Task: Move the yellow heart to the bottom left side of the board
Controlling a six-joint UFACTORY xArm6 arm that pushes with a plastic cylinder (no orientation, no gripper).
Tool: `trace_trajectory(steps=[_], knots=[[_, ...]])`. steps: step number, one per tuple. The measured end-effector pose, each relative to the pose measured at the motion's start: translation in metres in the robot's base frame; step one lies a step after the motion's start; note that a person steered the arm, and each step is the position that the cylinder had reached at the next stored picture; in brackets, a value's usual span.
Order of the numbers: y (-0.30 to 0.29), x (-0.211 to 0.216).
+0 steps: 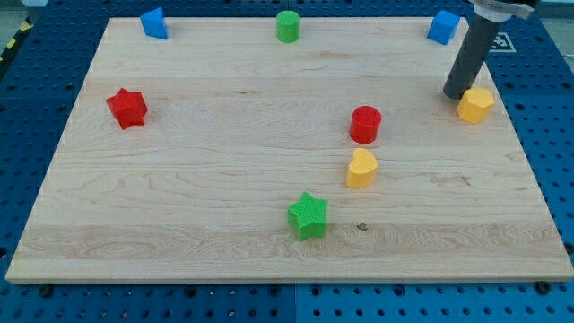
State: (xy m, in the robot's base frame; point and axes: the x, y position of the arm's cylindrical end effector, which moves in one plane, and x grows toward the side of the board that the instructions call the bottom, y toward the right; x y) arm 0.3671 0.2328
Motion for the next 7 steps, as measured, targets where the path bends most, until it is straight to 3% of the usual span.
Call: trace_trajectory(steps=[2,3,4,6,7], knots=[[-0.001,0.000],[-0.041,0.002],[-0.072,0.017],[-0.072,0.052],[-0.072,0.100]])
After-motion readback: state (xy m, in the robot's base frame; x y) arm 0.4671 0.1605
